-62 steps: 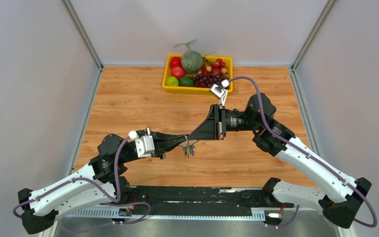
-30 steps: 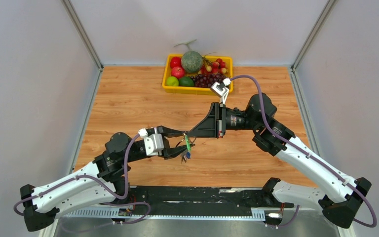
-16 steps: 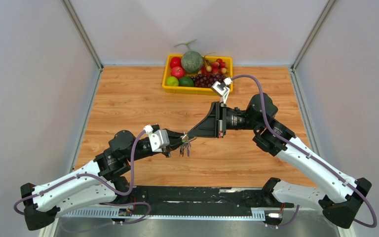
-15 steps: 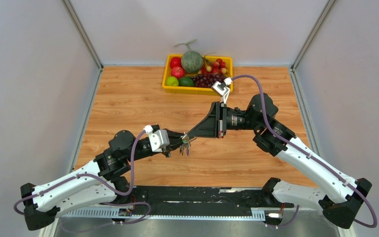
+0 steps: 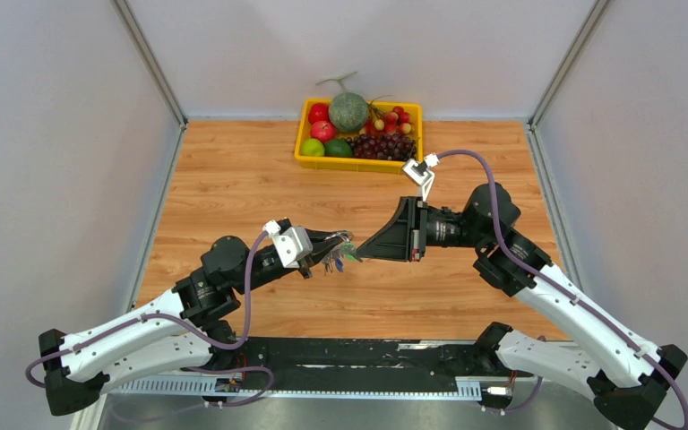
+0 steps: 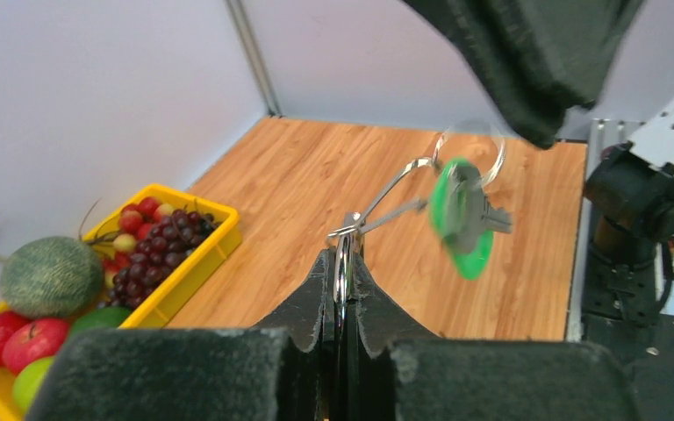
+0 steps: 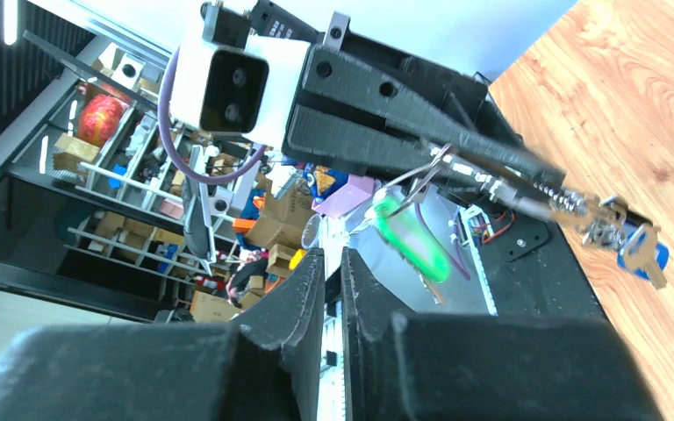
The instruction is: Put the keys on the keyring
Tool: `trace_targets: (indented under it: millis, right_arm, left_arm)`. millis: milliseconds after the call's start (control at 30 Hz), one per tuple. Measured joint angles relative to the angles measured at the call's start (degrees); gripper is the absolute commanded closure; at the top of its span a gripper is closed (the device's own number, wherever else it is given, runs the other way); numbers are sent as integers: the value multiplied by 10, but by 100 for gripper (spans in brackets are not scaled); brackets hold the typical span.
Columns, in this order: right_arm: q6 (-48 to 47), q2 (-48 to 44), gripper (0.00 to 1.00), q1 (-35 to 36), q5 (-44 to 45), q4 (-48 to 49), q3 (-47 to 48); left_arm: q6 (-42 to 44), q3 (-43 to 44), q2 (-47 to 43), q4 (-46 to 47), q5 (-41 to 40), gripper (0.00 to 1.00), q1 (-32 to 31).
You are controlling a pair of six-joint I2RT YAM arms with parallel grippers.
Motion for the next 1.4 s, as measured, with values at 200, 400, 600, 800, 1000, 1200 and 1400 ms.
trace_targets:
  millis: [200,400,600,800,1000,1200,1400]
  right_arm:
    - [-33,-39,41,-17,-5,-39,-14]
    - [-59,-62,40,-31,-5,-75,-34]
    - [-97,-60,38,-34,12,-111,-40]
    - [-163,-45,34,-35,89,-165,-42]
    - [-196,-45,34,-35,180,-190,-78]
    - [-209,-46,32,-35,281,-230,-109]
    - [-211,-47,30,-35,380,-263,-118]
  left_arm:
    - [6,0,7,-6,-39,100,0]
    - [8,0,7,-6,-66,100,0]
    - [9,0,7,-6,-85,100,0]
    - [4,27,26,-18,-114,100,0]
    - [-15,80,83,-46,-167,100,0]
    - [-34,110,162,-85,-231,100,0]
    - [-48,123,220,-130,-293,100,0]
